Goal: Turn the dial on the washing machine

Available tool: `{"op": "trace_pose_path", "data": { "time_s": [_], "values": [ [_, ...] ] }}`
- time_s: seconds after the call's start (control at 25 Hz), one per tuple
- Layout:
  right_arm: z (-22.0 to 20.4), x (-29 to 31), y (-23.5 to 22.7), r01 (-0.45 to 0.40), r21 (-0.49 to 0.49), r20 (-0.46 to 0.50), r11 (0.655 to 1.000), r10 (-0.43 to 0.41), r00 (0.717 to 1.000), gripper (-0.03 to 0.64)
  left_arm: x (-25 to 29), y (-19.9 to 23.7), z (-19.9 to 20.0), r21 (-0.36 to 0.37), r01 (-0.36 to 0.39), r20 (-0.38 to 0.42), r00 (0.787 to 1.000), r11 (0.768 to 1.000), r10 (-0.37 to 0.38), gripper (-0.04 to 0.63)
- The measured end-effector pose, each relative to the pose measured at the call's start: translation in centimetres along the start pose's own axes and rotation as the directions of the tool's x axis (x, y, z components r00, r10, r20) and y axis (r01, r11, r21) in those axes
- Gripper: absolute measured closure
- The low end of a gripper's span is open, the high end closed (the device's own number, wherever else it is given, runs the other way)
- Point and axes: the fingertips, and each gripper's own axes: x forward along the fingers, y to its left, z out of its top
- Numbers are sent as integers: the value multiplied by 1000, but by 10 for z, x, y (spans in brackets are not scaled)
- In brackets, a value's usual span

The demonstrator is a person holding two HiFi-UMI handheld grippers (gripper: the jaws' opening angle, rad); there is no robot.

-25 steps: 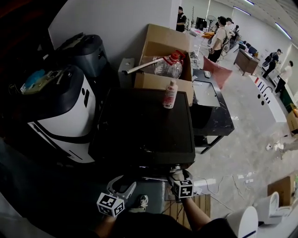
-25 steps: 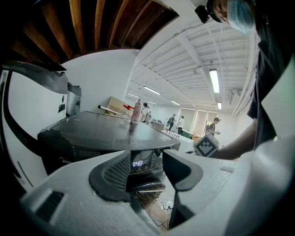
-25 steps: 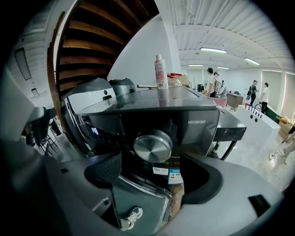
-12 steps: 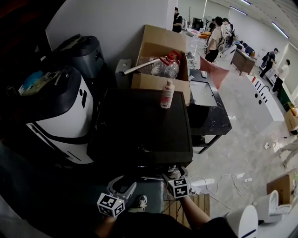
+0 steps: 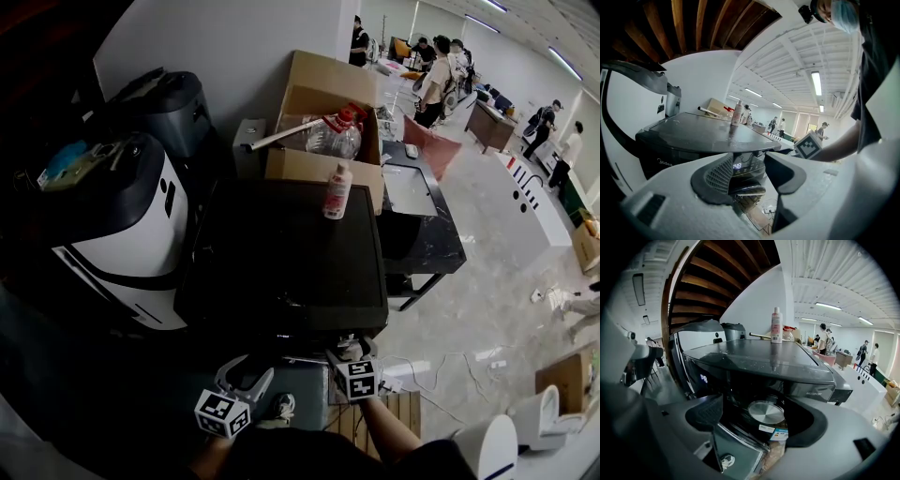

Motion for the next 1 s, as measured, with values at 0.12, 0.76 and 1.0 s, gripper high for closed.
{"op": "trace_pose_path", "data": {
  "time_s": [0.12,0.76,1.0],
  "values": [
    [1,0,0,11,11,1,1000,-11,1000,230,0,-2,0,0,5,0,1000,1000,-5,385],
    [-11,3,-5,17,94,-20,995,-15,1000,211,-5,4,-1,-5,-9,-3,1000,1000,9,385],
    [-23,9,-7,-11,148,-51,989,19,998,206,-2,4,-2,-6,-2,-8,1000,1000,2,385]
  ]
}}
